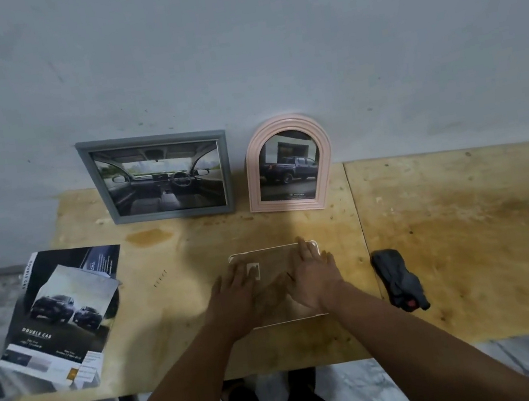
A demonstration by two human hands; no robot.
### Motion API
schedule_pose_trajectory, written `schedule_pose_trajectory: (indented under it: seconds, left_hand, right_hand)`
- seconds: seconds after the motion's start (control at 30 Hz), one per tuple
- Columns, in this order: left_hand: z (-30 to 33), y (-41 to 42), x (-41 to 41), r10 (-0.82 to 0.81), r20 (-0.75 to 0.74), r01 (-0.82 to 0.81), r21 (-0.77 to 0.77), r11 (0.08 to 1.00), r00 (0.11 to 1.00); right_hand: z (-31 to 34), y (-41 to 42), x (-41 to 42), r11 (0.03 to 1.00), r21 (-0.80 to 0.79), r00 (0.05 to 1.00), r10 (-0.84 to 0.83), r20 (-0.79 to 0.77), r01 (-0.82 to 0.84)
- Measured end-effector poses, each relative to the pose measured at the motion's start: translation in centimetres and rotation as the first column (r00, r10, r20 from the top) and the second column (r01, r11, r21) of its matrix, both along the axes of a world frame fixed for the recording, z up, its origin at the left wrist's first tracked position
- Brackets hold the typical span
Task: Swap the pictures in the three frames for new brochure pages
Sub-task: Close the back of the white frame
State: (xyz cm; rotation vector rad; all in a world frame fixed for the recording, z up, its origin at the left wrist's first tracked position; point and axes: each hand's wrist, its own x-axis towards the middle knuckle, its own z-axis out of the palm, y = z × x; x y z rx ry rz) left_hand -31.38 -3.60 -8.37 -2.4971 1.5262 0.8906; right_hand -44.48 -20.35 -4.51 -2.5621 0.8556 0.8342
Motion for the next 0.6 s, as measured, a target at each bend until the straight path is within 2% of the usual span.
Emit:
schedule_pose_trajectory:
  seconds: [0.2, 0.3, 0.33, 0.4, 0.47, 0.53, 0.6]
  left_hand:
    - [-0.2, -0.3, 1.0, -0.018, -0.065, 0.023, 0.085, 0.996, 0.998]
    - [0.3, -0.8, 1.7, -0.004, -0.103, 0.014, 0.094, 0.995, 0.995]
    - [0.8, -1.0, 1.9, -0.001, -0.106, 0.010, 0.079, 0.997, 0.994]
    - [1.8, -0.8, 1.7, 0.046, -0.061, -0.047, -0.012, 0.999, 0.997]
    - [2.6, -0.1, 0.5, 0.196, -0.056, -0.201, -0.108, 0.974, 0.979]
    - [2.8, 0.8, -1.2, 0.357, -0.148, -0.374, -0.105, 0.922, 0.922]
    - [2.4, 1.6, -2.6, 0.433, -0.242, -0.460, -0.067, 0.885, 0.868]
  right_hand:
    - [-2.0, -0.7, -1.5, 0.990, 0.136, 0.999, -0.040, -0.016, 0.042]
    - [-1.3, -2.2, -1.9, 0.946, 0.296, 0.982, -0.164, 0.094, 0.130]
    - [-0.8, -2.8, -2.1, 0.916, 0.355, 0.954, -0.256, 0.155, 0.188]
    - [-0.3, -3.6, -3.1, 0.841, 0.429, 0.834, -0.473, 0.284, 0.331]
    - [0.0, -3.2, -4.0, 0.783, 0.433, 0.699, -0.608, 0.376, 0.448]
    - [-0.5, -2.2, -5.0, 0.735, 0.415, 0.644, -0.674, 0.361, 0.536]
    - [-1.0, -1.1, -5.8, 0.652, 0.422, 0.611, -0.751, 0.250, 0.630]
